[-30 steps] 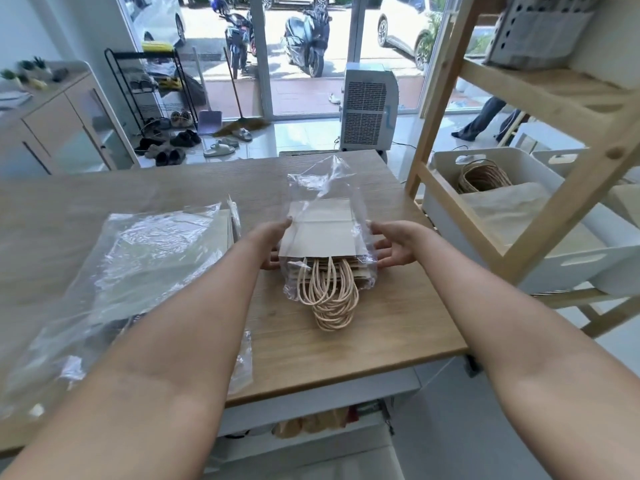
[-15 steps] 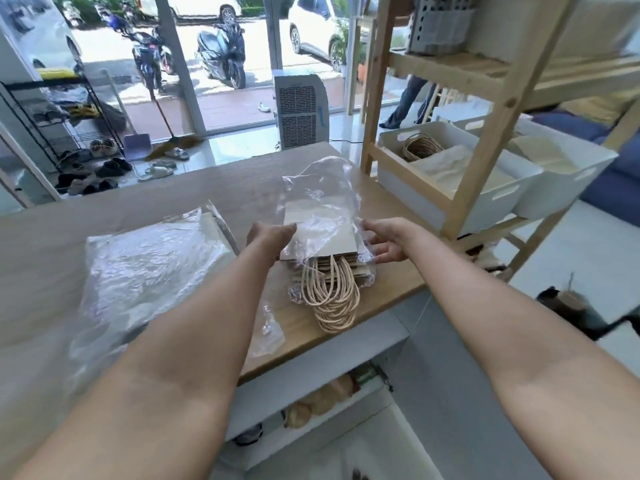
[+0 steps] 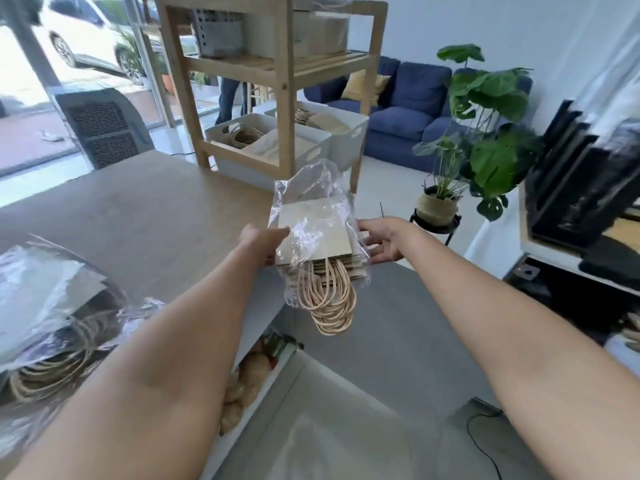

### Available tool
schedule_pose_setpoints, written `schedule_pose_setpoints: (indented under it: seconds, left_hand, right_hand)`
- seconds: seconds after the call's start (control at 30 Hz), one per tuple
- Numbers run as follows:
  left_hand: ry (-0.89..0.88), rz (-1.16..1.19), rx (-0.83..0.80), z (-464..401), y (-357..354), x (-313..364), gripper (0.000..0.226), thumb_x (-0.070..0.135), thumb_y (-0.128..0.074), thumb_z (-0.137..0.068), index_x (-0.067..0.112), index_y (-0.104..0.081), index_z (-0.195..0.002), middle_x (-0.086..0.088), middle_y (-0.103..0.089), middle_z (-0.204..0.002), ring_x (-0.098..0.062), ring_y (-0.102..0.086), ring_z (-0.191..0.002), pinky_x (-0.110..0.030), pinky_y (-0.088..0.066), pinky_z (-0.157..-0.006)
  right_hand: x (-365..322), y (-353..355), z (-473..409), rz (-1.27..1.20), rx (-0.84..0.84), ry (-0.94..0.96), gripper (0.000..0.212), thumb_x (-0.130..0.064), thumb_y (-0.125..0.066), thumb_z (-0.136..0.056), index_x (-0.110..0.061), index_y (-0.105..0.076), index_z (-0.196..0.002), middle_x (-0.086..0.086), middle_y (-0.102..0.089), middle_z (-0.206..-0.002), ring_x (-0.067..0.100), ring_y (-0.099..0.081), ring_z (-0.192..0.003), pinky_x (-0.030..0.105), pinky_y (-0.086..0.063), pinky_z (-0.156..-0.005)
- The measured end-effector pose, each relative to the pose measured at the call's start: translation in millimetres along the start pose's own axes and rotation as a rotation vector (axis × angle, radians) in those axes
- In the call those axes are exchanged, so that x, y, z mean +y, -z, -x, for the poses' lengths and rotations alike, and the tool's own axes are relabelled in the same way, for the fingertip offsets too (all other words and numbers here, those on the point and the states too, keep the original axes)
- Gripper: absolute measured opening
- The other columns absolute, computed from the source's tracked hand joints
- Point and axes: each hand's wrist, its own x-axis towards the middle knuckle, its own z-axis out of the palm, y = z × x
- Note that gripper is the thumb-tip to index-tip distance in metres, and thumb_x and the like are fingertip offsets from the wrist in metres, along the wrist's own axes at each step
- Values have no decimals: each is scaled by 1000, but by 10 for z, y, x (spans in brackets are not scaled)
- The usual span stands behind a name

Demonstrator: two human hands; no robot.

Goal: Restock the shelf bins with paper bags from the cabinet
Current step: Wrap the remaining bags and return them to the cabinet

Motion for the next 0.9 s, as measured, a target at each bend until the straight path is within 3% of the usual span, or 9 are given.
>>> schedule_pose_setpoints:
  seconds: [0.1,0.23,0.3,0.37,0.47,0.63,0.7,0.8,0.9]
  left_hand:
    - [-11,-42,-17,55,-321,-111,66,39,-82,-70,0,-58,-117,-19,-67,-107,-31,-68,-100,-35,-54,-77]
    - [28,-70,29,205,-621,-380,54,39,-79,-75,0,-62,-109,-17,-67,-115,-31,-66,-105,-35,-54,-84]
    - [64,-55,52,229,-707,-590,44,39,-78,-76,6,-61,-100,-13,-67,-110,-27,-67,-97,-35,-55,-86]
    - [120,-61,59,332,-747,-777,42,38,-75,-80,7,-58,-102,-10,-64,-103,-23,-64,-88,-31,-54,-77]
    - [206,-60,84,415,-739,-1102,64,44,-77,-75,1,-56,-117,-12,-65,-115,-26,-68,-101,-33,-55,-79]
    - [337,-13,79,573,-620,-1567,62,36,-73,-83,-2,-50,-126,-15,-61,-110,-26,-63,-85,-29,-51,-54]
    - [394,20,93,569,-535,-1739,55,35,-71,-85,0,-52,-122,-14,-63,-102,-25,-64,-75,-28,-53,-50]
    - [474,76,107,560,-426,-1946,29,33,-61,-93,7,-54,-103,-6,-56,-74,-17,-54,-57,-18,-46,-36]
    - [513,165,106,448,-336,-2086,23,32,-56,-97,8,-53,-97,-6,-56,-76,-16,-52,-59,-17,-45,-36]
  right_hand:
    - [285,246,147,-56,27,-31,31,-42,-64,-87,-12,-59,-90,4,-58,-84,17,-60,-67,28,-57,-52]
    - [672,388,227,-91,9,-61,30,-43,-62,-88,-13,-59,-82,3,-60,-81,16,-60,-64,31,-56,-58]
    - [824,396,194,-94,-18,-62,33,-46,-60,-88,-13,-59,-89,4,-60,-85,17,-59,-65,32,-54,-61]
    - [1003,364,146,-99,-52,-82,39,-47,-61,-88,-12,-58,-106,5,-60,-92,19,-61,-71,33,-54,-63]
    - [1260,244,55,-93,-106,-113,47,-42,-62,-89,-12,-54,-123,9,-59,-107,21,-62,-77,34,-54,-63]
    - [1585,-140,-117,-19,-195,-196,23,-38,-53,-95,-16,-56,-93,2,-55,-88,15,-57,-68,29,-49,-56]
    - [1664,-328,-205,-11,-218,-218,28,-36,-45,-99,-17,-51,-79,1,-53,-83,15,-53,-64,28,-46,-55]
    - [1720,-601,-325,15,-252,-231,35,-34,-37,-102,-18,-48,-72,1,-53,-79,16,-49,-62,28,-44,-57]
    - [1731,-849,-486,51,-249,-241,31,-26,-44,-98,-18,-51,-69,-1,-53,-71,14,-48,-58,25,-44,-54]
